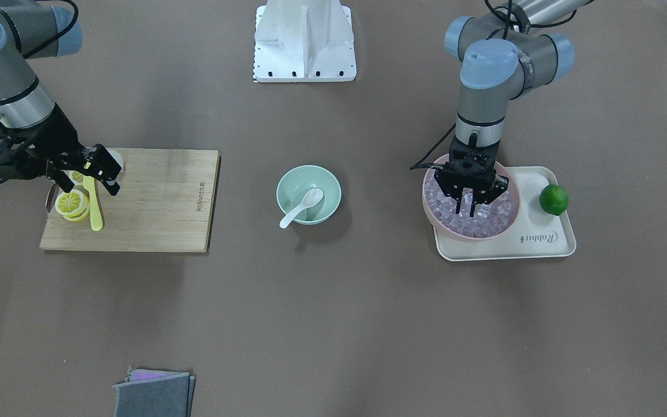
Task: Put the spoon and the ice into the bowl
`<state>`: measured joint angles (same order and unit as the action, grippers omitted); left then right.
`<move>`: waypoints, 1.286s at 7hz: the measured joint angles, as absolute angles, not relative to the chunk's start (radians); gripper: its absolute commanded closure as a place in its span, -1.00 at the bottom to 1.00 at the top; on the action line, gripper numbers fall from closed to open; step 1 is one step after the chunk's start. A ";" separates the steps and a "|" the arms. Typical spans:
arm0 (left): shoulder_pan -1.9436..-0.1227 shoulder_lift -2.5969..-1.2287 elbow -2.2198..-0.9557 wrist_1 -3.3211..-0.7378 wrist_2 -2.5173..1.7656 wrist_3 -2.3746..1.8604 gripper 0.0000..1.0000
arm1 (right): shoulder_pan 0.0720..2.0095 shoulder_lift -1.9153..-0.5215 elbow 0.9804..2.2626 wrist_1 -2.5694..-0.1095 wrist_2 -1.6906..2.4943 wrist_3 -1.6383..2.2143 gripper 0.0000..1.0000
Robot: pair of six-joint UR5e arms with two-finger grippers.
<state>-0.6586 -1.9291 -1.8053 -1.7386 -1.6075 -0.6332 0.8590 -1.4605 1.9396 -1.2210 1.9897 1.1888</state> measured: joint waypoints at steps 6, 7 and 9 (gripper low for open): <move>-0.606 -2.076 -1.869 -1.706 -1.623 -0.852 1.00 | 0.934 -1.516 1.954 -1.221 2.064 1.068 -1.00; -0.559 -2.169 -1.823 -1.667 -1.623 -0.949 1.00 | 0.957 -1.529 1.952 -1.221 2.087 1.027 -1.00; -0.482 -2.298 -1.745 -1.613 -1.616 -1.070 -0.94 | 1.005 -1.550 1.949 -1.222 2.128 0.961 -1.00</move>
